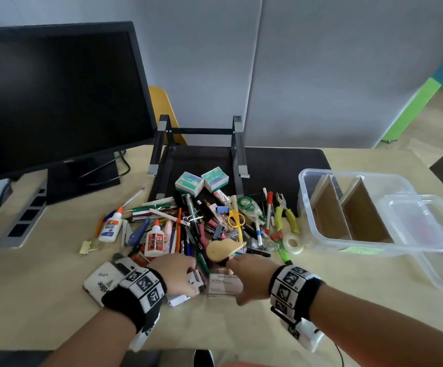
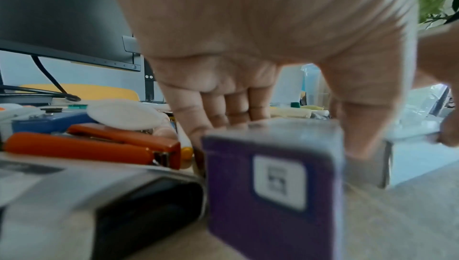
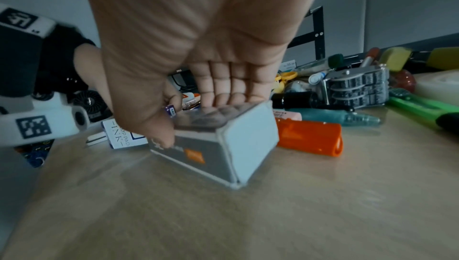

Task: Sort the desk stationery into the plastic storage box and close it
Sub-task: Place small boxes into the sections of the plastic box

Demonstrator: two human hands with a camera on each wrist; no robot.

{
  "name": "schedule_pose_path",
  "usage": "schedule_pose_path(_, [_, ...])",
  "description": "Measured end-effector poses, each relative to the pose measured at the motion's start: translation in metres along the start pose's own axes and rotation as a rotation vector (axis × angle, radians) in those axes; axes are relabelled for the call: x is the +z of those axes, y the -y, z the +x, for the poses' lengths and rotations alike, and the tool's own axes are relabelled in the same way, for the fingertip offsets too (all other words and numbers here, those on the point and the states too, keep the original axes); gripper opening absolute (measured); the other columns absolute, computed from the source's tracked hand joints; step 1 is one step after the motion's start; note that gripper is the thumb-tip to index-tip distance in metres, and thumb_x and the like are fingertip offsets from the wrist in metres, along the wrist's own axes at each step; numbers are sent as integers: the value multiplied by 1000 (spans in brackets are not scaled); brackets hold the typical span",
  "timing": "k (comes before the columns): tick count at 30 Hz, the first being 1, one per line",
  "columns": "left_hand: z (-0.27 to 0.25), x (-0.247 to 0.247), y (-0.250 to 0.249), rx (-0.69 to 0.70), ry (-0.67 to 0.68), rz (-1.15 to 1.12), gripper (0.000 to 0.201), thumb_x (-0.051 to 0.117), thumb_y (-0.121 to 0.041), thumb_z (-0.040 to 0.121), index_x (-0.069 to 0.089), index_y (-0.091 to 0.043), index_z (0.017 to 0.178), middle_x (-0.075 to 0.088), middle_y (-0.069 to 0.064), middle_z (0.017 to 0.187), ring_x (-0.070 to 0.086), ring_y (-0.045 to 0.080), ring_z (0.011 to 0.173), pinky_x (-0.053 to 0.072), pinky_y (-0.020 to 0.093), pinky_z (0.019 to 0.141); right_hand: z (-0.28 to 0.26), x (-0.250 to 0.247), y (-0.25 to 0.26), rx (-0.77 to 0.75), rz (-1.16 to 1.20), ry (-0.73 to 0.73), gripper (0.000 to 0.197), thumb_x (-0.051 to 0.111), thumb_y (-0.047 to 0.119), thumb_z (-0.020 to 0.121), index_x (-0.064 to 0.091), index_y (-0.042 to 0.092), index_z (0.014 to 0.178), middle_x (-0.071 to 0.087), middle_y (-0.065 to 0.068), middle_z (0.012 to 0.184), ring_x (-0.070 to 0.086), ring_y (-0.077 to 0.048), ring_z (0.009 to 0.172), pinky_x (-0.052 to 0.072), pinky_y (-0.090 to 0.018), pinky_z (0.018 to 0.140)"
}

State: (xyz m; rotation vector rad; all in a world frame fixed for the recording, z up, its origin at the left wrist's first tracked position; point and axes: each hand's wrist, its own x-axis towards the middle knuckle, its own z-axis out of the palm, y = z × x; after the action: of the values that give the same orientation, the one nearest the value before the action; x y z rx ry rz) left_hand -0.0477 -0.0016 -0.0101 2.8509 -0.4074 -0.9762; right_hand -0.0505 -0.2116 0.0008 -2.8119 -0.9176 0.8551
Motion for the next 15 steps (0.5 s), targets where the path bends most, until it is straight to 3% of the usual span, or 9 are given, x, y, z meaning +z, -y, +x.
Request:
schedule_pose_path(3, [-3, 0, 1, -5, -81, -65, 37, 62, -47, 69, 58, -18, 93, 58, -2, 87, 58, 18, 83, 45, 31, 70, -4, -2, -3, 13, 82, -55, 60, 74, 40, 71, 49, 17, 121, 57, -2, 114, 54, -20, 101, 47, -31, 83])
schedule_pose_path(6, [-6, -1, 5, 26, -128, -192, 27, 62, -42, 75, 57, -19, 89, 57, -5, 82, 56, 16, 81, 43, 28, 69, -7, -5, -9, 72, 237, -118, 56, 73, 40, 69, 49, 22, 116, 56, 2, 112, 54, -17, 97, 51, -30, 80])
schedule_pose_path(10, [-8, -14, 0, 76, -239, -308, 15, 59, -34, 82, 51, -22, 76, 51, -6, 71, 53, 19, 75, 34, 26, 59, -10, -21, -17, 148, 404, -182, 45, 69, 40, 75, 45, 22, 109, 60, 2, 104, 61, -16, 86, 58, -30, 71])
schedule_pose_path(12, [-7, -25, -8, 112, -251, -364, 11, 53, -29, 89, 50, -20, 84, 51, -7, 73, 51, 20, 81, 34, 25, 64, -11, -34, -22, 170, 482, -213, 39, 66, 40, 79, 40, 24, 104, 60, 4, 99, 64, -13, 79, 59, -26, 65])
schedule_pose_path(15, [2, -43, -16, 146, -273, -403, 13, 44, -30, 93, 40, -23, 82, 47, -4, 70, 48, 18, 70, 32, 31, 65, -14, -55, -30, 179, 689, -257, 36, 63, 35, 85, 36, 23, 106, 60, 1, 100, 65, -10, 70, 56, -20, 55])
